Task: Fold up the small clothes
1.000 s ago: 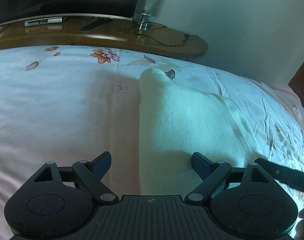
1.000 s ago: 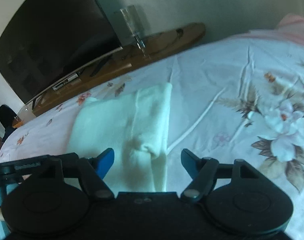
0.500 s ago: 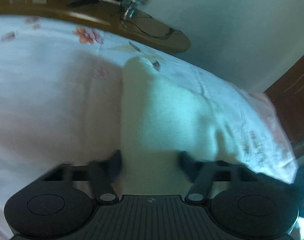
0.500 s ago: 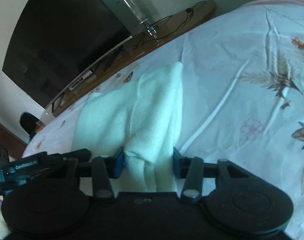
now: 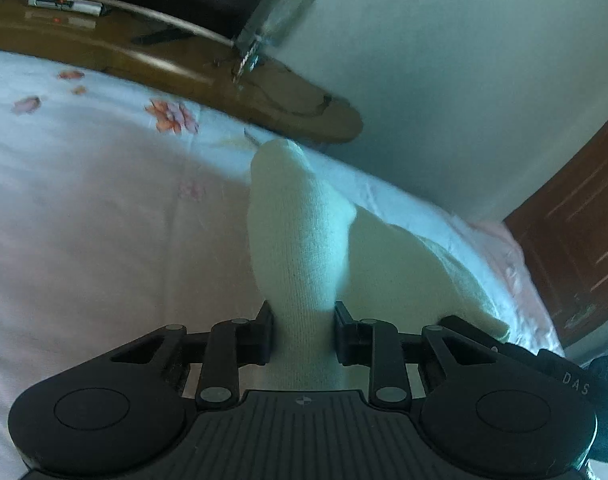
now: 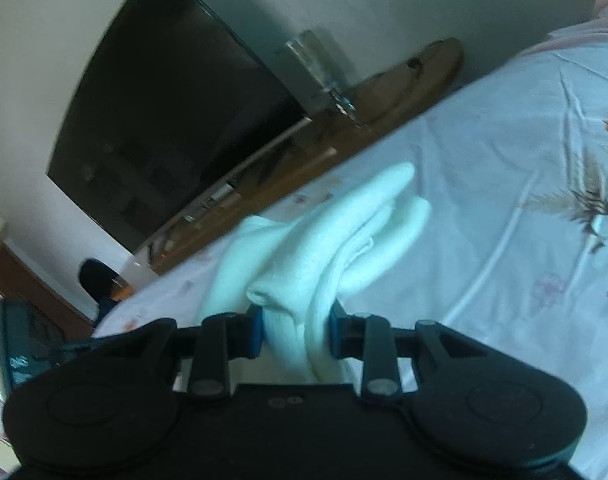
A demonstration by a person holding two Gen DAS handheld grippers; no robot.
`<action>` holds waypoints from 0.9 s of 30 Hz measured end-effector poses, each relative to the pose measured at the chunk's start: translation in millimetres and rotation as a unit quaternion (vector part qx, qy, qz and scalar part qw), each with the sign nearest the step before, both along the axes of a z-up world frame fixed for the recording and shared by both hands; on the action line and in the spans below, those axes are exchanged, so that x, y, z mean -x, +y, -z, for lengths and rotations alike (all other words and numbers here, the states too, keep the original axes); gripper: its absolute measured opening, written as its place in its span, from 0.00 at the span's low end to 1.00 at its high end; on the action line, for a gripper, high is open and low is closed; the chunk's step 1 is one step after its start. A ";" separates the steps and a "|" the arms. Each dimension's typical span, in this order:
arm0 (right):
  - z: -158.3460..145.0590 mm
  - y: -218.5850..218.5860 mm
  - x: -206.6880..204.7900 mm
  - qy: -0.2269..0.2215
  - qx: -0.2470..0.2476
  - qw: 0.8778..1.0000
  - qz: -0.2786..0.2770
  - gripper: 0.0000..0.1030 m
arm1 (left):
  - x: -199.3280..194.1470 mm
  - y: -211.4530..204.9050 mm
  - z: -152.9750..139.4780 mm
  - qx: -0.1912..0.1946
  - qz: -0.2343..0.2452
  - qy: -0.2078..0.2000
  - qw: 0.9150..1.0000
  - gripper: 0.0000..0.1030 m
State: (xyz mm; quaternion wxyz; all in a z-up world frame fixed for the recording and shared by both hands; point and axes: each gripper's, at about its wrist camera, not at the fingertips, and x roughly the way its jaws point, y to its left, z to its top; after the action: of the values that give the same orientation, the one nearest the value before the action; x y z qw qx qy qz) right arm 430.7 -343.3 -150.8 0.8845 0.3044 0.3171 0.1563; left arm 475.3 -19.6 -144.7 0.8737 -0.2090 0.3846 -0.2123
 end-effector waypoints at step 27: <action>13.8 303.9 -14.9 0.007 0.016 0.995 -0.103 0.30 | 50.6 309.8 30.7 -0.094 -0.091 0.000 0.991 0.30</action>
State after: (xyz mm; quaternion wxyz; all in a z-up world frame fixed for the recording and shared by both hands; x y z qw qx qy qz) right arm 445.6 -39.4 -164.6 0.8663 0.2574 0.3551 0.2393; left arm 424.7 290.2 -175.4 0.9053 -0.1596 0.3821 -0.0948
